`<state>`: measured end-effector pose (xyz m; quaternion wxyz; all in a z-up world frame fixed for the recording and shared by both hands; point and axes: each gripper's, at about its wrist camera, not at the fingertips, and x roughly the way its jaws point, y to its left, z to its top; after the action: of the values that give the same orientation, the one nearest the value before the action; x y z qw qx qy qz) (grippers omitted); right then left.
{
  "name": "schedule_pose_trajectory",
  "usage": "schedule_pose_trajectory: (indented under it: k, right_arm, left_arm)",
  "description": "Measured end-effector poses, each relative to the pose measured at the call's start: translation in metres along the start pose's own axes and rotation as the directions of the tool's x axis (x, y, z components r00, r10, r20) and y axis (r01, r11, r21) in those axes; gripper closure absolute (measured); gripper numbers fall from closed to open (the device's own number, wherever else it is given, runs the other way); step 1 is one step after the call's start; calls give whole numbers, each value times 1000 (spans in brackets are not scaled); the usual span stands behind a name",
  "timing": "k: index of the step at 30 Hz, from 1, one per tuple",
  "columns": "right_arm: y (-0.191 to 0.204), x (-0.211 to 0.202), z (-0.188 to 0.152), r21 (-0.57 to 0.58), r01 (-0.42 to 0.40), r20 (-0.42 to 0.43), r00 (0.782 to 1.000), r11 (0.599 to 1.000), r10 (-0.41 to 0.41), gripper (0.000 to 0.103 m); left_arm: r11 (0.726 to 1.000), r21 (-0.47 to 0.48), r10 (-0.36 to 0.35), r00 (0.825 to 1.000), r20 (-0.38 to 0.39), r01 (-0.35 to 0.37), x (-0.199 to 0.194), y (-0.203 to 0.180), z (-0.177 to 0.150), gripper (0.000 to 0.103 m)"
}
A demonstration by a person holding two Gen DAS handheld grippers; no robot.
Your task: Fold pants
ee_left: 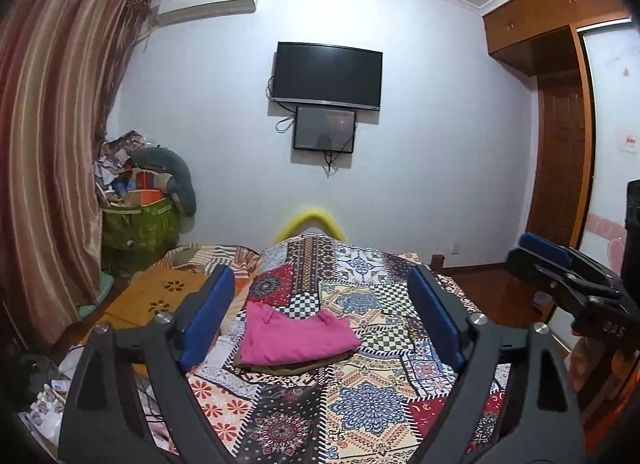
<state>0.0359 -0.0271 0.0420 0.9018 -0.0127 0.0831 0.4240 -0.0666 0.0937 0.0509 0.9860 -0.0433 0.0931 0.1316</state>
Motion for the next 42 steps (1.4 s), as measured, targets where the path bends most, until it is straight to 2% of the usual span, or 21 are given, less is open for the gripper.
schedule_pose_trajectory:
  k: [3, 5, 9, 11, 18, 20, 31, 42]
  right_arm:
    - [0, -3, -2, 8, 14, -5, 1000, 1000, -14, 28]
    - [-1, -7, -4, 16, 24, 0, 1000, 1000, -24, 21]
    - [-2, -11, -6, 31, 41, 0, 999, 999, -41, 19]
    - [-2, -12, -6, 35, 55, 0, 999, 998, -55, 14]
    - [-1, -19, -8, 39, 87, 11, 996, 996, -87, 7]
    - [0, -20, -8, 35, 93, 17, 995, 995, -94, 0]
    - [0, -25, -8, 33, 104, 15, 994, 994, -104, 0]
    - [-1, -27, -7, 33, 105, 7, 994, 994, -105, 0]
  left_arm:
    - [1000, -10, 9, 1000, 6, -9, -6, 0, -3, 7]
    - [1000, -10, 9, 1000, 9, -9, -8, -1, -6, 6]
    - [1000, 7, 23, 1000, 11, -23, -10, -4, -9, 5]
    - [1000, 13, 27, 1000, 12, -28, -9, -4, -10, 5]
    - [999, 12, 34, 999, 11, -34, -9, -6, -13, 3]
    - [999, 17, 33, 999, 14, -33, -9, -7, -14, 3]
    - [999, 47, 22, 1000, 21, -23, -9, -17, -17, 3]
    - [1000, 31, 0, 1000, 8, 0, -7, -14, -18, 2]
